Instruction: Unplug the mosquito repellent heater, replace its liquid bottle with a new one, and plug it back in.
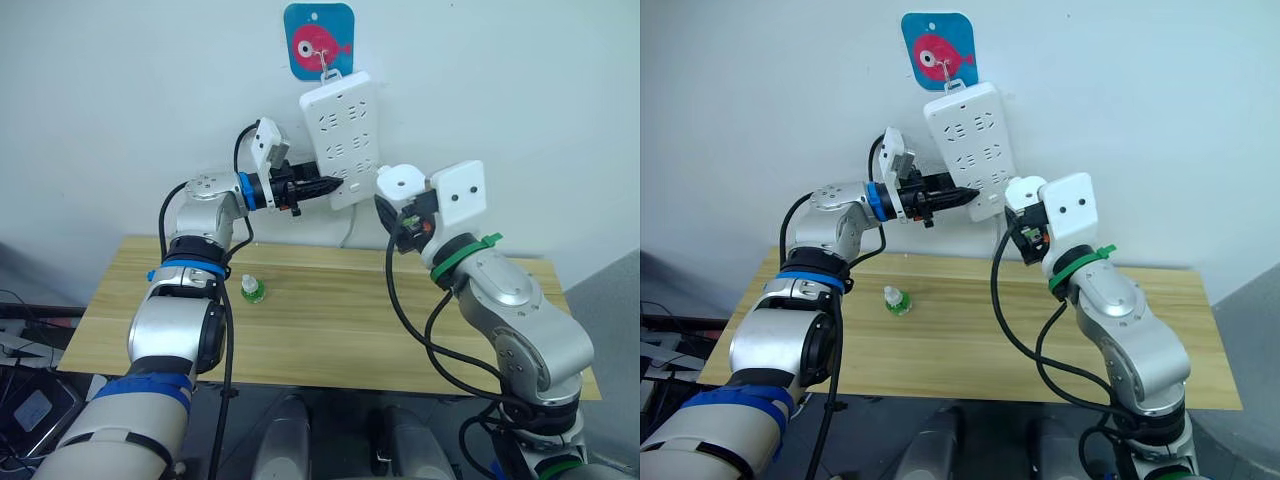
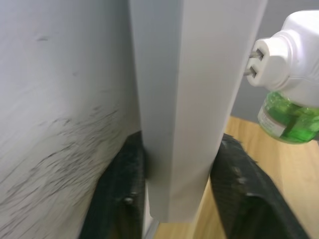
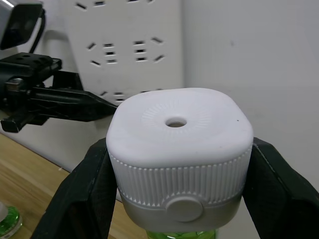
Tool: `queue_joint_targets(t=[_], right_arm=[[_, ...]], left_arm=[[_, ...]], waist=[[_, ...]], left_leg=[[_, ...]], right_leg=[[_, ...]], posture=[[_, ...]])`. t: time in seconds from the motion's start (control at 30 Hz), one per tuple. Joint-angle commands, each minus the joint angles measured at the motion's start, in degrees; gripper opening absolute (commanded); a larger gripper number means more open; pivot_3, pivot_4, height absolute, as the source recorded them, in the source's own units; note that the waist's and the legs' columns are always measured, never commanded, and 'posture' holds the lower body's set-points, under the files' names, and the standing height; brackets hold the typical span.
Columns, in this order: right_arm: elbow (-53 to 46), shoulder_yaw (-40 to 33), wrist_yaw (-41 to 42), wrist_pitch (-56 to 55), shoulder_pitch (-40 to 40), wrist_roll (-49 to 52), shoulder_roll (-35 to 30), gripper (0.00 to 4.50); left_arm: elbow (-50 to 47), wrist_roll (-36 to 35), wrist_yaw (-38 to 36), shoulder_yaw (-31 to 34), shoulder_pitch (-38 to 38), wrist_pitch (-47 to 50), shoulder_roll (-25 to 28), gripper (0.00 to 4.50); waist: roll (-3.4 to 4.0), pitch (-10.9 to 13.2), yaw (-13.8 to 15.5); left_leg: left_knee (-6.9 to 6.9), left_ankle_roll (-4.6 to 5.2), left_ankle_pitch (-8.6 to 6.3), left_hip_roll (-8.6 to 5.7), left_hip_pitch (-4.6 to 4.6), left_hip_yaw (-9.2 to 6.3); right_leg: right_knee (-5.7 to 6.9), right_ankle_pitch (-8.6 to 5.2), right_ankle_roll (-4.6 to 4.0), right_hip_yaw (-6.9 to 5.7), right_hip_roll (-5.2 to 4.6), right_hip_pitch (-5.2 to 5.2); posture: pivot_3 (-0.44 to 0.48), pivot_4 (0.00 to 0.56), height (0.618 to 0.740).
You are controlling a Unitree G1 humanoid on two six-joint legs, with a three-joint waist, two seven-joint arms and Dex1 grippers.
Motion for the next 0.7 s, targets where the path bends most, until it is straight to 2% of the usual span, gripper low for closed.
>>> queue_joint_targets(t=[0.03,0.17,0.33,0.57,0.7], right_arm=[[-1.85,-3.54,0.26,-2.41,1.11,0.00,0.42,3.03],[0.00,-5.61,1.09,-5.00,2.75,-0.02,-0.06,3.03],[2.45,-9.95,1.60,-7.57,5.26,1.45,1.19,3.03],[6.16,-18.44,1.90,-7.35,6.10,7.44,5.48,3.03],[8.48,-28.99,-1.04,-3.28,4.40,17.94,11.25,3.03]], left_arm=[[-1.79,-0.50,0.56,1.31,0.52,0.25,1.79,3.22],[-5.08,-0.72,0.93,1.84,3.44,1.50,3.93,4.43],[-15.92,-2.59,1.83,3.05,11.59,6.17,7.60,4.47],[-37.09,-6.85,6.27,4.93,25.69,14.81,9.83,4.47],[-58.42,-9.66,13.03,5.09,37.25,17.15,7.29,4.47]], waist=[[0.00,0.00,-0.31],[0.05,-0.03,-0.41],[0.08,-0.03,-1.89],[0.10,-0.02,-1.31],[0.14,0.00,-0.77]], left_leg=[[-0.04,0.00,0.00,0.00,0.00,0.01],[-0.08,-0.01,0.00,0.06,0.04,-0.04],[-0.13,0.07,0.15,0.13,0.15,-0.03],[-0.28,0.00,0.19,0.13,0.12,-0.09],[-0.37,-0.02,0.20,0.11,0.12,-0.04]], right_leg=[[0.00,0.00,-0.01,0.01,0.00,-0.02],[0.08,0.01,-0.02,-0.05,0.04,-0.03],[0.13,0.02,-0.03,0.03,0.11,-0.02],[0.05,0.13,-0.22,-0.02,0.06,-0.02],[-0.01,0.13,-0.22,0.08,-0.08,-0.02]], posture=[[0.210,0.230,0.740],[0.223,0.220,0.740],[0.238,0.218,0.740],[0.265,0.215,0.740],[0.276,0.224,0.740]])
